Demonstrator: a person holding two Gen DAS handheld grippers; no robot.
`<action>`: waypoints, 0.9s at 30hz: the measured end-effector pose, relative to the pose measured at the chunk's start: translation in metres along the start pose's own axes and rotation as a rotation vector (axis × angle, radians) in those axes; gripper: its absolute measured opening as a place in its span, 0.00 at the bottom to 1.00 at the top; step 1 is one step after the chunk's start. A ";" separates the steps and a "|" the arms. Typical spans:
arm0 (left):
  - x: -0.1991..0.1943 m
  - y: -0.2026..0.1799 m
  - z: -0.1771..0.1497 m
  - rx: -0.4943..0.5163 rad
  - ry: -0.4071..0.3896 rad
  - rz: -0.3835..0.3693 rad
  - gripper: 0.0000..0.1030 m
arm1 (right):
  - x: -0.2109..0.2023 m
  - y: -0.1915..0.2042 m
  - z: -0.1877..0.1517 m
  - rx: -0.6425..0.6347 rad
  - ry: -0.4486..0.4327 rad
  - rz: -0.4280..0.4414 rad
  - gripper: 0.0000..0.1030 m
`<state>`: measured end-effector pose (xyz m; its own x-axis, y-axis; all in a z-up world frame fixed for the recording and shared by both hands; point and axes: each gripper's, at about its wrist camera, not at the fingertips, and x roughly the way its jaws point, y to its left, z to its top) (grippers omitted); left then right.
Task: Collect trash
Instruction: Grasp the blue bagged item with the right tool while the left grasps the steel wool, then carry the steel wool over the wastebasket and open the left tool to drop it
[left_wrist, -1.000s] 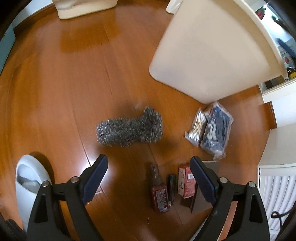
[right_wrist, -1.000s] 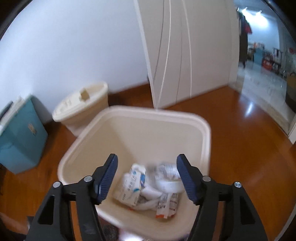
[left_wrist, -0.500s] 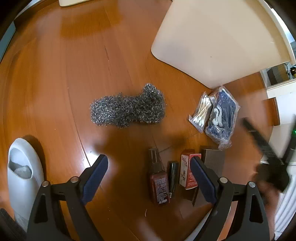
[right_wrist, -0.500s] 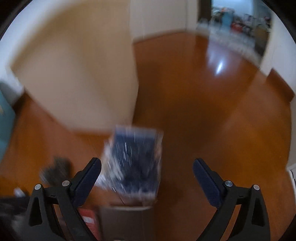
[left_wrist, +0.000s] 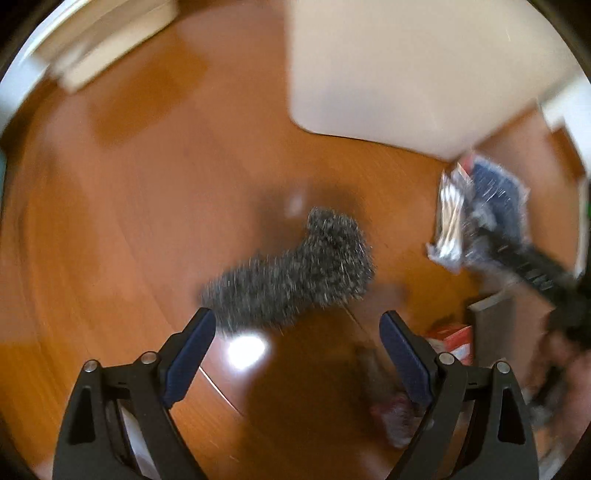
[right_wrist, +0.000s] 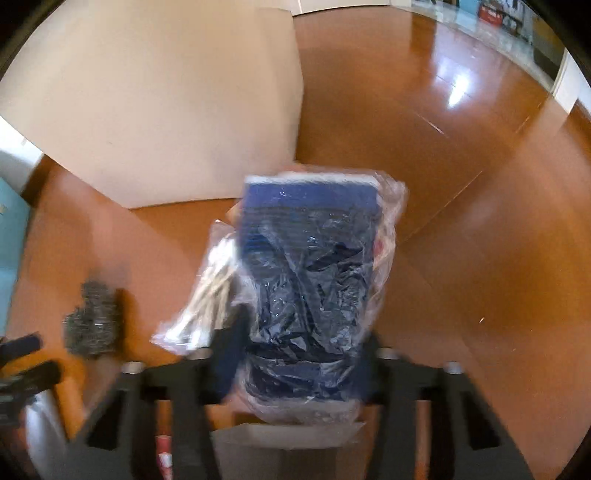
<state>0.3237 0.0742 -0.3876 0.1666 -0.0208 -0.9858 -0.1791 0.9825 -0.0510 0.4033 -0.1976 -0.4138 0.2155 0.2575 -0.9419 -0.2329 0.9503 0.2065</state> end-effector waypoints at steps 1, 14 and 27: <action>0.002 -0.007 0.005 0.071 -0.009 0.024 0.88 | -0.006 -0.001 0.000 0.013 -0.009 0.017 0.33; 0.053 -0.027 0.026 0.364 0.129 -0.009 0.76 | -0.105 -0.054 -0.011 0.213 -0.159 0.290 0.32; 0.037 -0.029 0.025 0.317 0.091 -0.048 0.20 | -0.101 -0.033 -0.010 0.237 -0.148 0.264 0.32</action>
<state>0.3595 0.0497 -0.4188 0.0775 -0.0707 -0.9945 0.1397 0.9884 -0.0594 0.3801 -0.2563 -0.3283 0.3156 0.5051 -0.8033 -0.0771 0.8574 0.5088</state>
